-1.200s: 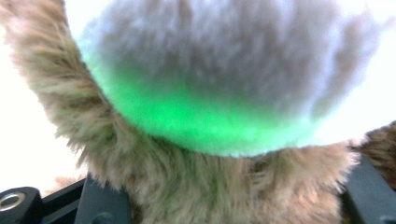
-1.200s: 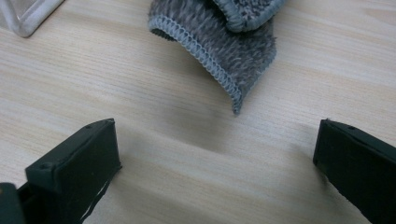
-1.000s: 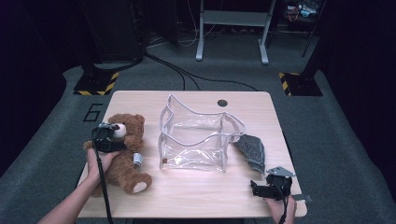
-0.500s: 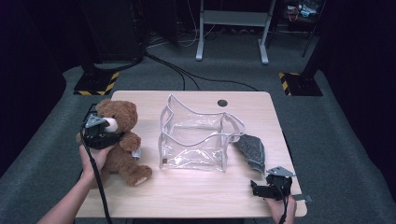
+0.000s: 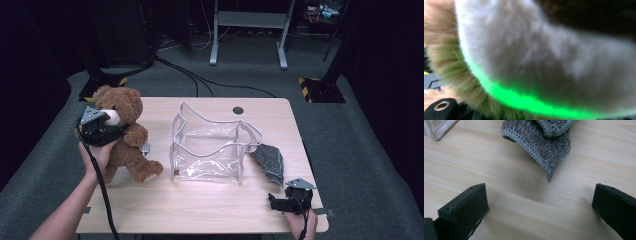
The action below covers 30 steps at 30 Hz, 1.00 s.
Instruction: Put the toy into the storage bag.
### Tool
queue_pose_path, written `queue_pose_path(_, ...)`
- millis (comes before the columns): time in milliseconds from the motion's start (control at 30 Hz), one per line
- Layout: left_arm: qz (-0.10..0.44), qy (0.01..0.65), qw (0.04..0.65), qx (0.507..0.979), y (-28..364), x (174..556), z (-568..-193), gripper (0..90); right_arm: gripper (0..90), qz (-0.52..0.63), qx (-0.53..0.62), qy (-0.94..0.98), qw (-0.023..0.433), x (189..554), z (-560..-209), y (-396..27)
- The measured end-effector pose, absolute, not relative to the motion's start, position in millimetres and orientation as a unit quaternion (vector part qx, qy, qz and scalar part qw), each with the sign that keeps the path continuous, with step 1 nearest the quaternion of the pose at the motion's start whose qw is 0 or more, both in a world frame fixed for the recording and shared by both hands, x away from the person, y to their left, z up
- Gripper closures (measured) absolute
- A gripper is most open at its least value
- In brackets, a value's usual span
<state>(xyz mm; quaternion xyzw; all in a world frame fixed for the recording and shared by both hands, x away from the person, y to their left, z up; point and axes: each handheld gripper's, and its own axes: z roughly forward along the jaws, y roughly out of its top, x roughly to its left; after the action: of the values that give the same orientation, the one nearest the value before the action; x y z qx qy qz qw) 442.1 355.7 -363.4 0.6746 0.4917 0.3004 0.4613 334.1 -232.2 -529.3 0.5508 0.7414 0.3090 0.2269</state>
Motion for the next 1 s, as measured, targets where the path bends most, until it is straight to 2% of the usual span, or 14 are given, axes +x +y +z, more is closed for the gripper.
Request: queue_pose_path(1000, 0.341, 0.444, 0.491, 0.668, 319, 475, -276, 49.1, 0.0, 0.309, 0.553, 0.740, 0.228, 334, -529, -232)
